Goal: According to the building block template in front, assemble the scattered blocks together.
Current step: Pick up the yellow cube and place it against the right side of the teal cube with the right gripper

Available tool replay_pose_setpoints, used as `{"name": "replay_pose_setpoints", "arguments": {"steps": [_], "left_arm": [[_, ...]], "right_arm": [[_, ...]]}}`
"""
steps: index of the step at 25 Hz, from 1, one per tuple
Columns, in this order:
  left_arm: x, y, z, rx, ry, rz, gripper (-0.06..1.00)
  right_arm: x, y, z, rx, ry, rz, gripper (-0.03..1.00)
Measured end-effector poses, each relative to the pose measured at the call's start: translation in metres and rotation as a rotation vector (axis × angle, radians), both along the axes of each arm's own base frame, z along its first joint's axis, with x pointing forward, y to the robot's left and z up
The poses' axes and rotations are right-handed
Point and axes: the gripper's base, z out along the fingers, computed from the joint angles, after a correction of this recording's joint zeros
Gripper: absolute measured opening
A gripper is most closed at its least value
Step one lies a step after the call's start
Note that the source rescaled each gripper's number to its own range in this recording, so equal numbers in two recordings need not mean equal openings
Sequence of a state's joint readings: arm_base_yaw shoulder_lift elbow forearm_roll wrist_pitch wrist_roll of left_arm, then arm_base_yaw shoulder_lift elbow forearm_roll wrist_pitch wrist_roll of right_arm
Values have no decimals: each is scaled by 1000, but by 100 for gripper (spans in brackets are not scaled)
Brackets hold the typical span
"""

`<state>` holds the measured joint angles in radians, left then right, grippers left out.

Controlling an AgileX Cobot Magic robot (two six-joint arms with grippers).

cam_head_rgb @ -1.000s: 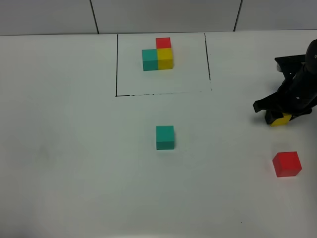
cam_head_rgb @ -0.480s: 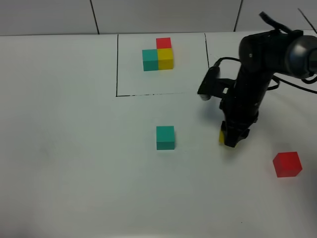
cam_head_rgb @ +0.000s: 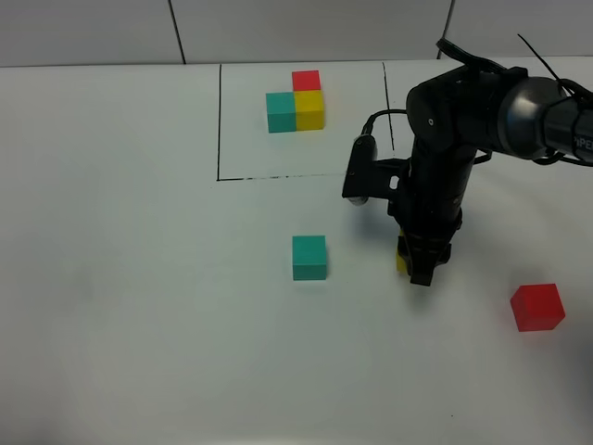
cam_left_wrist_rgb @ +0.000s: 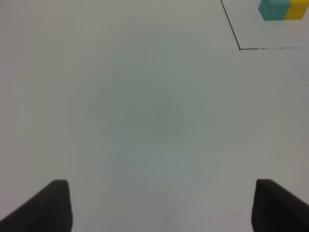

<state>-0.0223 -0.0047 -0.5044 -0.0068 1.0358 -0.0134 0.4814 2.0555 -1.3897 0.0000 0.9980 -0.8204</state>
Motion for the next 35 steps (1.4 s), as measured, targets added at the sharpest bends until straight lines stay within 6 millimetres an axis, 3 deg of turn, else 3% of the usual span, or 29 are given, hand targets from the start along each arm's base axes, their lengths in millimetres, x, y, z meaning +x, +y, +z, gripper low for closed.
{"name": "replay_pose_setpoints", "arguments": {"steps": [13, 35], "left_arm": [[0, 0, 0, 0, 1, 0, 79], [0, 0, 0, 1, 1, -1, 79]], "right_arm": [[-2, 43, 14, 85, -104, 177, 1], [4, 53, -25, 135, -77, 252, 1]]}}
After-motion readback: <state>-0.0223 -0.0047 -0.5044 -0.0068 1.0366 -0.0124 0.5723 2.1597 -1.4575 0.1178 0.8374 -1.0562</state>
